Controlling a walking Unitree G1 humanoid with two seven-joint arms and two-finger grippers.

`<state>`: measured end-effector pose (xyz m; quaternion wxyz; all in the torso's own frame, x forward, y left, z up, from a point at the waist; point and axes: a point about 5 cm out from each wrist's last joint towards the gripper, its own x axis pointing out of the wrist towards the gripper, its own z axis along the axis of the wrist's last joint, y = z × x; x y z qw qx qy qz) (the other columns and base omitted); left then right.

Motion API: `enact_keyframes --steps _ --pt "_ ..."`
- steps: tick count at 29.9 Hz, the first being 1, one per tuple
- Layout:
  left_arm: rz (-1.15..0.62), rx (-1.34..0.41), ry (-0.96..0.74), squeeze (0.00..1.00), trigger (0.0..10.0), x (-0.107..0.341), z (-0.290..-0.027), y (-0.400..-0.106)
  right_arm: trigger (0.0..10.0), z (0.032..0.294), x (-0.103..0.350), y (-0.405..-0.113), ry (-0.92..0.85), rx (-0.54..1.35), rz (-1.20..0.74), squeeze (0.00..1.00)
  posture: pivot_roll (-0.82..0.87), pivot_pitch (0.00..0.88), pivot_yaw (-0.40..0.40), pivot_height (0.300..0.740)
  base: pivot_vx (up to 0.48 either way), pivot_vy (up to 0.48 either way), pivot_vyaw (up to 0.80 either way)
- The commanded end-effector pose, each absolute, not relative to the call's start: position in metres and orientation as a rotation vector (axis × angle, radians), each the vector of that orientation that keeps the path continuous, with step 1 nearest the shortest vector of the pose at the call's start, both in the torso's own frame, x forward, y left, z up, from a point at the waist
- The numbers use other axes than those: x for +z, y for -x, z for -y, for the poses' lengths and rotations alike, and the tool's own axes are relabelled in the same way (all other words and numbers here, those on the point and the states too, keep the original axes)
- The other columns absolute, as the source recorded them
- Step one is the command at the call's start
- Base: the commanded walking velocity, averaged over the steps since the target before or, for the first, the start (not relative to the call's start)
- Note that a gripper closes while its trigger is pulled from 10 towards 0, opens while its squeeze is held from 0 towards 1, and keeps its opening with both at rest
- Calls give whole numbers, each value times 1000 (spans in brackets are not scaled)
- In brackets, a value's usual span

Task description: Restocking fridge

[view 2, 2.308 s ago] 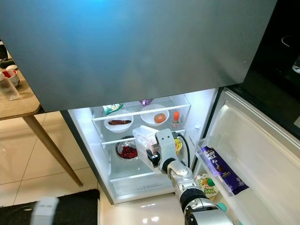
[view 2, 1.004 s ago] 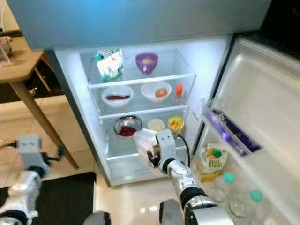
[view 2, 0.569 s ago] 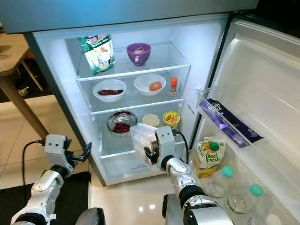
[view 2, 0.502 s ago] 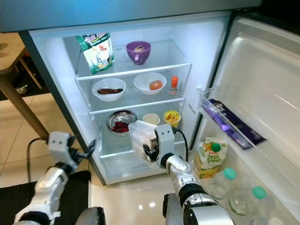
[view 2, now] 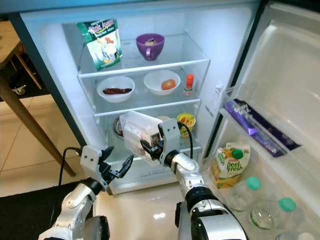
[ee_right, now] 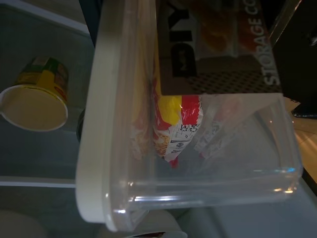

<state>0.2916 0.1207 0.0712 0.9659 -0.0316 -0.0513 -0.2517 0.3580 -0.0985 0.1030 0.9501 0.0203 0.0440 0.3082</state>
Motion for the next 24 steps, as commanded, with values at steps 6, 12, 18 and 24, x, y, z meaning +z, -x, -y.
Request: enact_keyframes --steps 6,12,18,24 --pt "160 -450 44 0 10000 83 -125 -292 10000 91 145 -370 7 683 79 0 -88 94 44 481 0 0 0" --pt "199 -407 -6 0 10000 93 -133 -291 10000 80 178 -372 136 749 237 0 -85 103 46 471 0 0 0" --pt "205 -375 -14 0 10000 95 -137 -292 10000 72 189 -370 210 785 303 0 -82 111 43 471 0 0 0" --pt "228 -336 -15 0 10000 102 -139 -290 10000 43 201 -368 410 852 369 0 -64 137 31 471 0 0 0"
